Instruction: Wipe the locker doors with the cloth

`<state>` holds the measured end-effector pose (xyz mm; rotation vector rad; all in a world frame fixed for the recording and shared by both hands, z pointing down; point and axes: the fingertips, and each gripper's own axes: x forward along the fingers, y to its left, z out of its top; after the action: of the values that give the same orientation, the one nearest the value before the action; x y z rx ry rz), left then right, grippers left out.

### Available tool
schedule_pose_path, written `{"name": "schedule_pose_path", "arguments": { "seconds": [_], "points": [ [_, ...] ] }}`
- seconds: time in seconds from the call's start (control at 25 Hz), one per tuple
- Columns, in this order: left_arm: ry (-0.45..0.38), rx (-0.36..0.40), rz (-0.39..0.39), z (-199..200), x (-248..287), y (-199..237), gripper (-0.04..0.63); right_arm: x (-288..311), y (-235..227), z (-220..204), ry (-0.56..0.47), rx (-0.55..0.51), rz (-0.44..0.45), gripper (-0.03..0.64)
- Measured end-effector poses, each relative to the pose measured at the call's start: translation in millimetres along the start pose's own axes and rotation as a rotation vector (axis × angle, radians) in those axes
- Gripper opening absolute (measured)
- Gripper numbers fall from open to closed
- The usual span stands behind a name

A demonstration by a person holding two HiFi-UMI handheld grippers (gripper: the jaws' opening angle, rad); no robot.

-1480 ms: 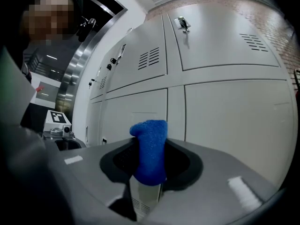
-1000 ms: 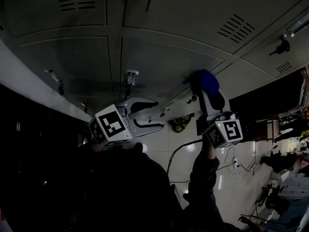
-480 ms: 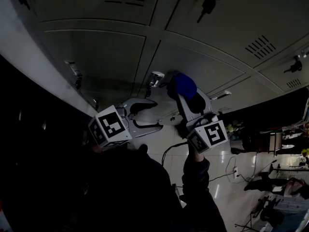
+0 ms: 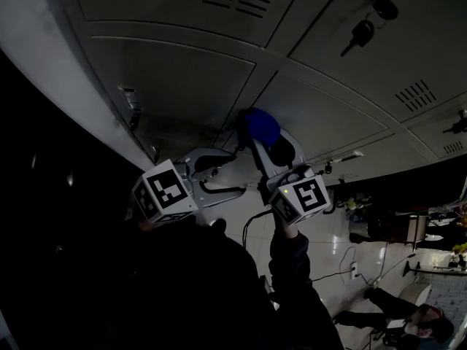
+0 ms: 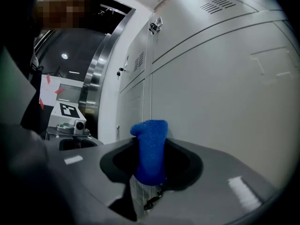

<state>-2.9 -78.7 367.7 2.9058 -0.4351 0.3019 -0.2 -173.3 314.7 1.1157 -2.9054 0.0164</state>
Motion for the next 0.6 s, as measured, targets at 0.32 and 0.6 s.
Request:
{"name": "schedule_pose_path", "arguments": {
  "seconds": [0.32, 0.6],
  "points": [
    [0.011, 0.005, -0.030, 3.3, 17.9, -5.8, 0.263, -23.0, -18.8, -6.2, 0.009, 0.009, -0.042, 0.127],
    [0.017, 0.019, -0.079, 9.0, 46.4, -17.5, 0.264, -57.6, -52.8, -10.0, 0.024, 0.011, -0.112, 0.127]
  ]
}}
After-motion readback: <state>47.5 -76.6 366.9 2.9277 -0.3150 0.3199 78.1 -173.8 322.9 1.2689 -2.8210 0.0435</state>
